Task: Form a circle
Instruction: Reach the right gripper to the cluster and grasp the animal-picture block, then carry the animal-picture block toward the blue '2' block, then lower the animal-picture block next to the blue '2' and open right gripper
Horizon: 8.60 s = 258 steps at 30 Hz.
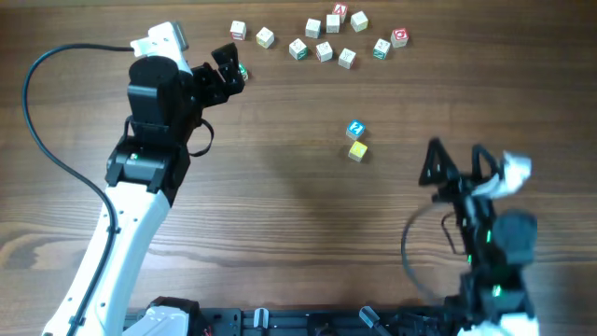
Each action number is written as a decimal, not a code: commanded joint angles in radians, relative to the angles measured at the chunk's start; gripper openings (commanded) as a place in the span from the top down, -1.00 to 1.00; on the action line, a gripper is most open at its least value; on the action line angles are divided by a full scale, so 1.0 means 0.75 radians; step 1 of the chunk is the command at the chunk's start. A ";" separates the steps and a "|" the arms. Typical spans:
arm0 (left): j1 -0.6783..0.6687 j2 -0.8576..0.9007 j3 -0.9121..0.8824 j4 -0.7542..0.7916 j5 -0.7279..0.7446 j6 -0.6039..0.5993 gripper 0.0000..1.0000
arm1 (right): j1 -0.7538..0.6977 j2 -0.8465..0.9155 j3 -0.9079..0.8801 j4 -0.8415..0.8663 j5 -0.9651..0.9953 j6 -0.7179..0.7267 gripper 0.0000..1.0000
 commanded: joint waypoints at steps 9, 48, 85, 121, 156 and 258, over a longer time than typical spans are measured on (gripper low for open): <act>0.020 -0.007 -0.005 -0.092 -0.005 -0.033 -1.00 | 0.014 1.351 1.481 -0.829 -0.048 -0.302 -0.99; 0.019 -0.007 -0.005 -0.301 -0.004 -0.033 -1.00 | 0.152 2.470 2.170 -0.727 0.217 0.161 0.20; 0.019 -0.007 -0.005 -0.328 -0.005 -0.032 -1.00 | 0.140 1.281 2.144 -2.383 0.143 -0.352 0.91; 0.019 -0.007 -0.005 -0.389 -0.004 -0.033 -1.00 | 0.140 1.540 0.886 -0.605 -0.317 -0.845 0.92; 0.019 -0.007 -0.005 -0.443 -0.004 -0.033 -1.00 | 0.137 1.621 0.886 -0.542 -0.338 -0.884 0.74; 0.019 -0.007 -0.005 -0.483 -0.004 -0.033 -1.00 | 0.137 1.564 0.798 -0.630 -0.358 -0.347 0.91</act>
